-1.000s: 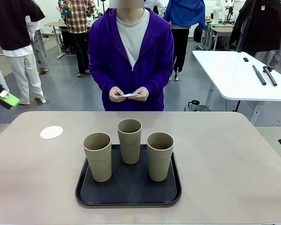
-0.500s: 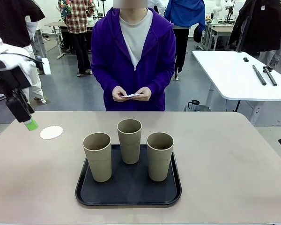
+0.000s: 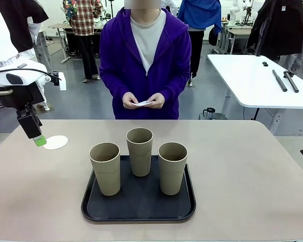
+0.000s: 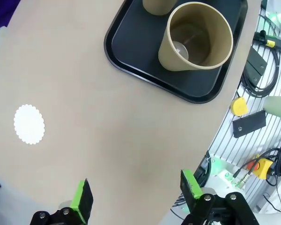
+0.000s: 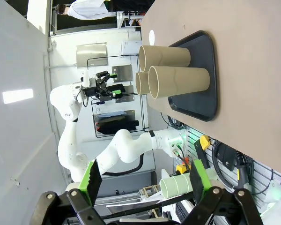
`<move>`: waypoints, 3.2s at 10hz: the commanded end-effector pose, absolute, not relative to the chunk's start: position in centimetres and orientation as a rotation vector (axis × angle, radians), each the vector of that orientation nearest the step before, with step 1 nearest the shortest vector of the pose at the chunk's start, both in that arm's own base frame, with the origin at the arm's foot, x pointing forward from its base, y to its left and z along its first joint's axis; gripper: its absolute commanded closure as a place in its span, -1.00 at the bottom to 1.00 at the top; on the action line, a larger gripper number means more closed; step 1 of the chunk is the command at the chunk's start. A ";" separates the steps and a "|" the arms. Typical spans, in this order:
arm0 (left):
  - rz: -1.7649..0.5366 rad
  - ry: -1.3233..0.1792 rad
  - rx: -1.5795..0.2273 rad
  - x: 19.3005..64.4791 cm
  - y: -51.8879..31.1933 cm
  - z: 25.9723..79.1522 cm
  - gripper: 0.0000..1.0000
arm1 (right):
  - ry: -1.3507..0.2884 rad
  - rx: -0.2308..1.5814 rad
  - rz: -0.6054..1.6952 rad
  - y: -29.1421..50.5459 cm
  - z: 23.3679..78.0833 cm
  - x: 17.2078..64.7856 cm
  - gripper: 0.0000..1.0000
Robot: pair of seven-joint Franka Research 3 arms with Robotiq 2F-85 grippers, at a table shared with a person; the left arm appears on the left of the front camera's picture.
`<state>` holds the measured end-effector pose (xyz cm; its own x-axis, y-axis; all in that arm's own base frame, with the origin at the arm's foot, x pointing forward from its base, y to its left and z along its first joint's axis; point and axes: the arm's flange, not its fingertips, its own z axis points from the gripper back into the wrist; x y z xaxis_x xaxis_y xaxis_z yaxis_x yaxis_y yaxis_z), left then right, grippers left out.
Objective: Place coasters on the table and set cups on them.
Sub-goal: Pick up one Reusable plastic cup and place it on a coaster set by the human.
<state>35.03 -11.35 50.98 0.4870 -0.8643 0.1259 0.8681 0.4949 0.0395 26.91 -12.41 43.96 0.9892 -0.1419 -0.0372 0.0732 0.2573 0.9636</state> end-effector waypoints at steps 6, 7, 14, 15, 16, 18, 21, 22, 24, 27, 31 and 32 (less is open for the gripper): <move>-1.345 -0.609 -0.632 36.2 -7.8 48.3 -1.00 | -0.062 1.308 -0.150 -12.4 44.0 26.9 -1.00; -1.368 -0.720 -0.749 36.8 -7.1 47.4 -1.00 | -0.062 1.308 -0.150 -12.4 44.0 26.9 -1.00; -1.206 -0.916 -1.085 39.7 -6.3 38.2 -1.00 | -0.062 1.308 -0.150 -12.4 44.0 26.9 -1.00; -1.207 -0.921 -1.058 39.3 -6.1 37.4 -1.00 | -0.062 1.308 -0.150 -12.4 44.0 26.9 -1.00; -1.216 -0.911 -1.056 39.1 -5.9 36.9 -1.00 | -0.062 1.308 -0.150 -12.4 44.0 26.9 -1.00; -1.236 -0.880 -1.039 39.0 -5.6 35.6 -1.00 | -0.062 1.308 -0.150 -12.4 44.0 26.9 -1.00; -1.196 -0.872 -1.074 39.3 -5.7 36.2 -1.00 | -0.062 1.308 -0.150 -12.4 44.0 26.9 -1.00; -1.196 -0.872 -1.074 39.3 -5.7 36.2 -1.00 | -0.062 1.308 -0.150 -12.4 44.0 26.9 -1.00; -1.196 -0.872 -1.074 39.3 -5.7 36.2 -1.00 | -0.062 1.308 -0.150 -12.4 44.0 26.9 -1.00; -1.229 -0.855 -1.112 39.4 -6.0 34.0 -1.00 | -0.062 1.308 -0.150 -12.4 44.0 26.9 -1.00; -1.335 -0.979 -1.201 39.9 -6.2 29.5 -1.00 | -0.062 1.308 -0.150 -12.4 44.0 26.9 -1.00; -1.351 -1.028 -1.212 40.3 -6.0 28.9 -1.00 | -0.062 1.308 -0.150 -12.4 44.0 26.9 -1.00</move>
